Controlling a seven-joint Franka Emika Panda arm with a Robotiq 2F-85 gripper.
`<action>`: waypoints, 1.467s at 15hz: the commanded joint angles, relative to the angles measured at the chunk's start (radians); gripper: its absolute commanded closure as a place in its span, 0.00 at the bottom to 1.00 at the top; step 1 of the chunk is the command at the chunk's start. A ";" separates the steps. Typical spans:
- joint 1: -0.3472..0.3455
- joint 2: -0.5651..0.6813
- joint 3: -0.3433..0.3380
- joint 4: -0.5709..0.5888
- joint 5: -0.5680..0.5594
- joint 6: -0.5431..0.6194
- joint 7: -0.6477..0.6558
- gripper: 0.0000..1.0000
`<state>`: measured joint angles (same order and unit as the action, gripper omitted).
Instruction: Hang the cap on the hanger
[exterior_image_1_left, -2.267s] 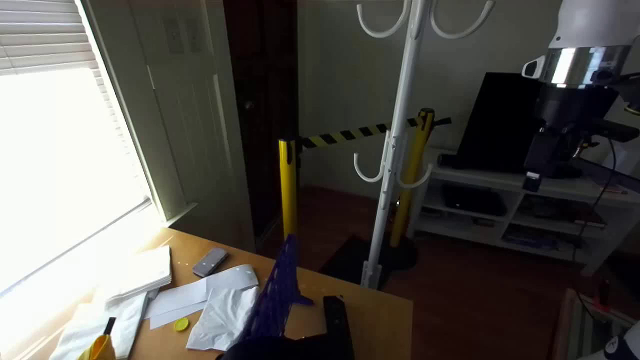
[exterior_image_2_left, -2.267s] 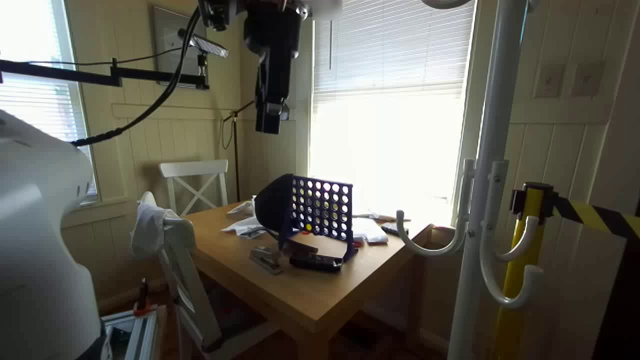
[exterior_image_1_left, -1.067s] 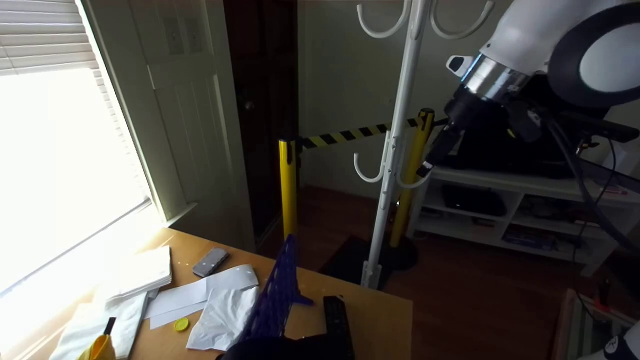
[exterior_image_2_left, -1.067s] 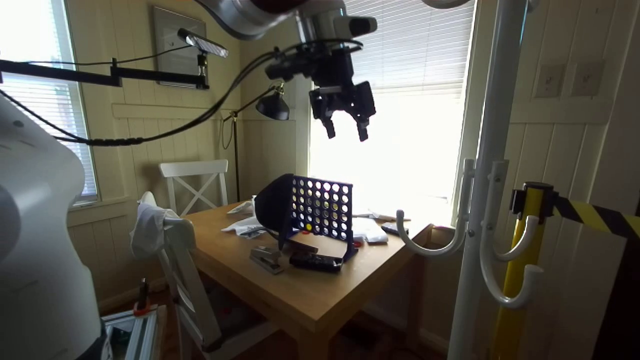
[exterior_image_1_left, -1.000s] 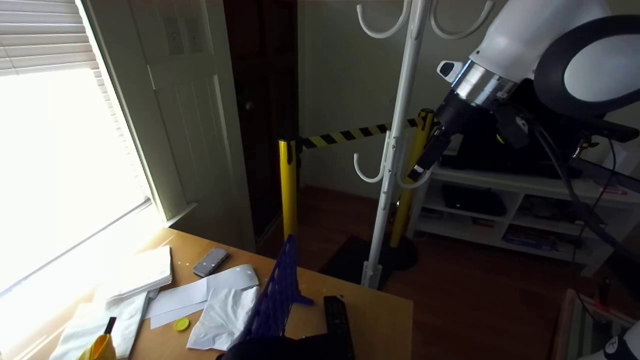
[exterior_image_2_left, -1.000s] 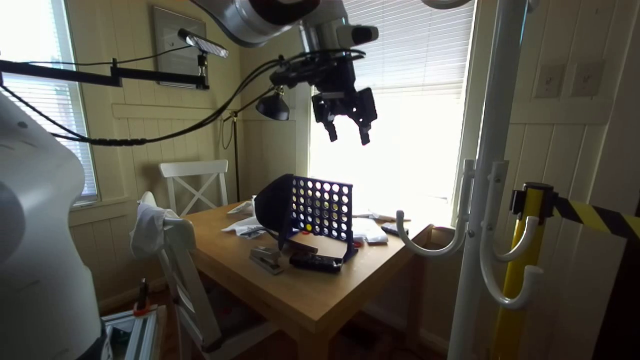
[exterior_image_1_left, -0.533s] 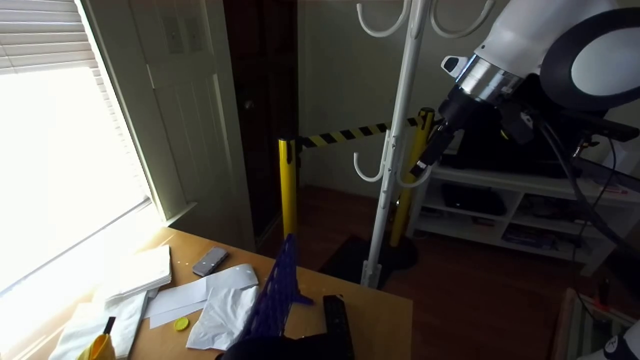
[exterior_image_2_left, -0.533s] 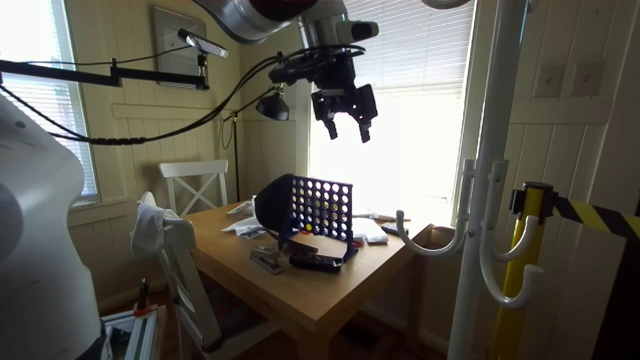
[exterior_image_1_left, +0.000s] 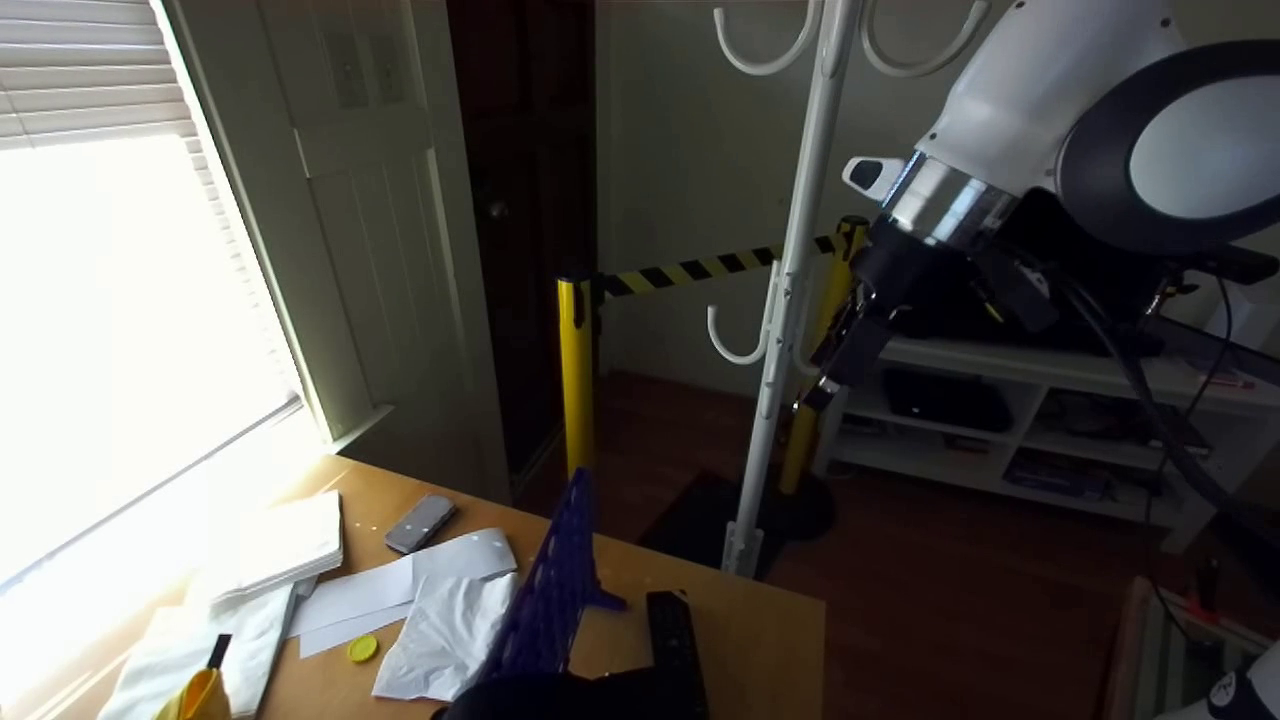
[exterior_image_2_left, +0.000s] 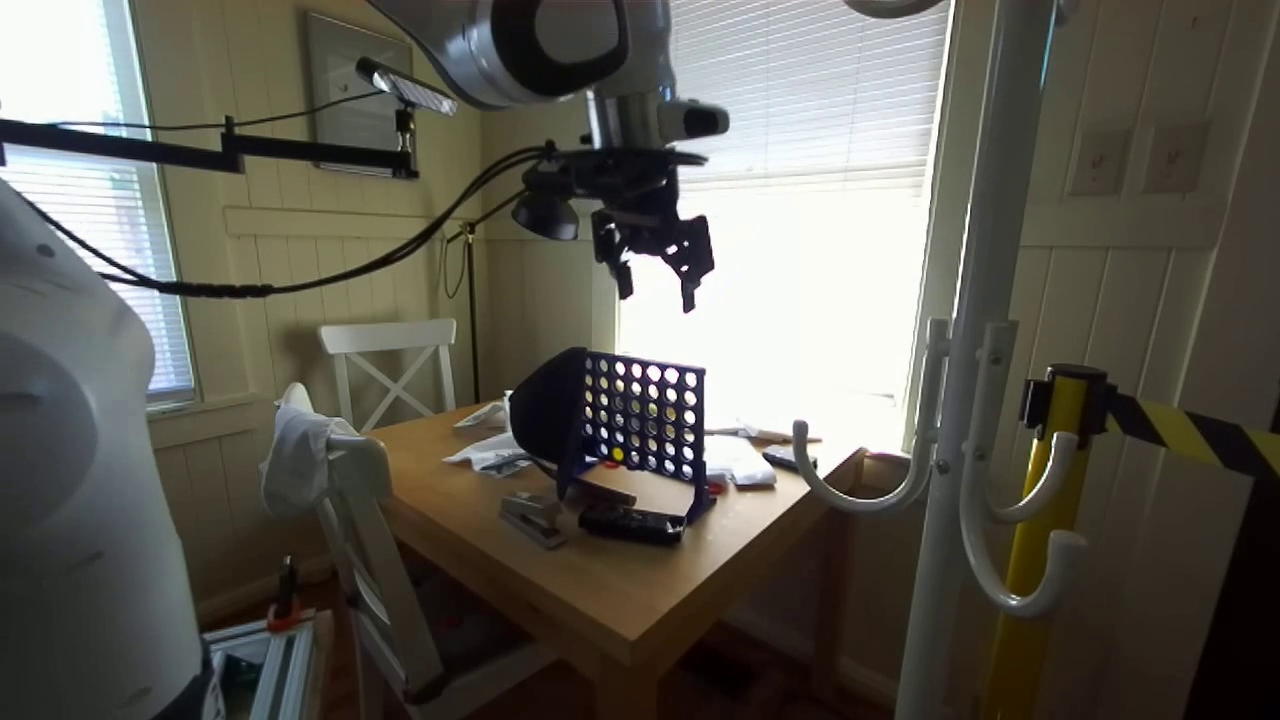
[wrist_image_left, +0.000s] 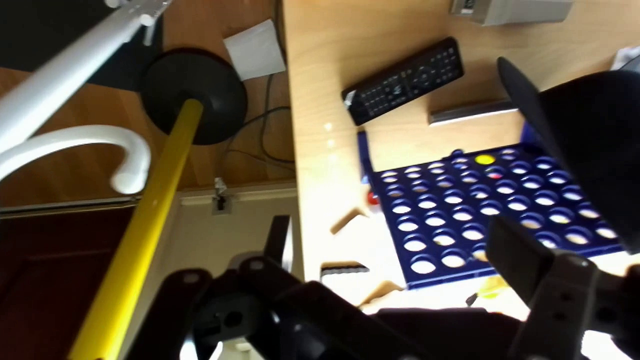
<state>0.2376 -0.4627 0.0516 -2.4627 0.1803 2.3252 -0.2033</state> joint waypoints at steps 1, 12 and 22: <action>0.128 0.120 0.023 -0.004 0.144 0.076 -0.111 0.00; 0.229 0.308 0.047 0.031 0.431 0.155 -0.455 0.00; 0.156 0.524 0.158 0.161 0.507 0.152 -0.830 0.00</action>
<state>0.4398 -0.0208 0.1574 -2.3705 0.6983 2.4773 -0.9604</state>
